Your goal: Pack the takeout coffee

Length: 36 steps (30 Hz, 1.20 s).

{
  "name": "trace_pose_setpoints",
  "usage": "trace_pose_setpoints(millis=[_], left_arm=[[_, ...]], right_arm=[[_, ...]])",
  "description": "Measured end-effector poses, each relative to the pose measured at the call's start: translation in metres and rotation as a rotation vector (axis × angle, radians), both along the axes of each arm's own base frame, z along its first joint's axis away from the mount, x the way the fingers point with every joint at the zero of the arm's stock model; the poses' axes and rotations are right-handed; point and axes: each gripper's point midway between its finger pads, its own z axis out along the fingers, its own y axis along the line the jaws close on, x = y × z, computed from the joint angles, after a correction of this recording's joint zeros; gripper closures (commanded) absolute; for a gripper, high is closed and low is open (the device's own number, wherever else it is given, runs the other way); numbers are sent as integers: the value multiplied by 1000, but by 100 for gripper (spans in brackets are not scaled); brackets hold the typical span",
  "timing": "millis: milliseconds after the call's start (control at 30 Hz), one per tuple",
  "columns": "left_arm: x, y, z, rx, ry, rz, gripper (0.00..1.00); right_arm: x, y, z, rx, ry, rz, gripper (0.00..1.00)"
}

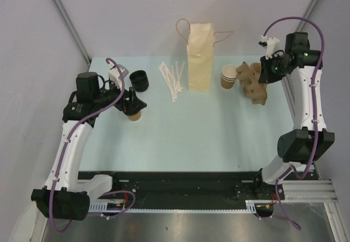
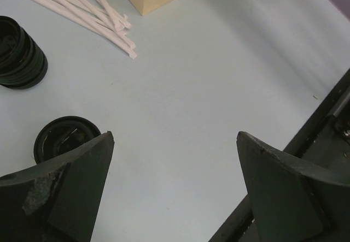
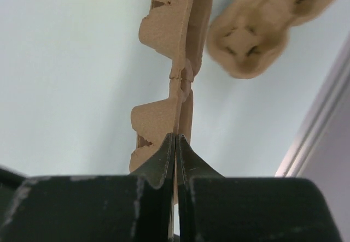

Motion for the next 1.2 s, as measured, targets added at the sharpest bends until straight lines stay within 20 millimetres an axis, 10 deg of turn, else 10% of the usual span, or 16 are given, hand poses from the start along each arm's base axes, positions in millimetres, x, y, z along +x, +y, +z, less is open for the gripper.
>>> trace_pose_setpoints(millis=[300, 667, 1200], left_arm=[[-39, -18, 25, -28, -121, -211, 2], [-102, -37, 48, 138, -565, -602, 11], [-170, -100, 6, 116, -548, -1084, 38]], right_arm=[[-77, 92, 0, 42, 16, 452, 100], [-227, 198, -3, -30, -66, 1056, 100], [-262, 235, 6, -162, -217, 1253, 100]])
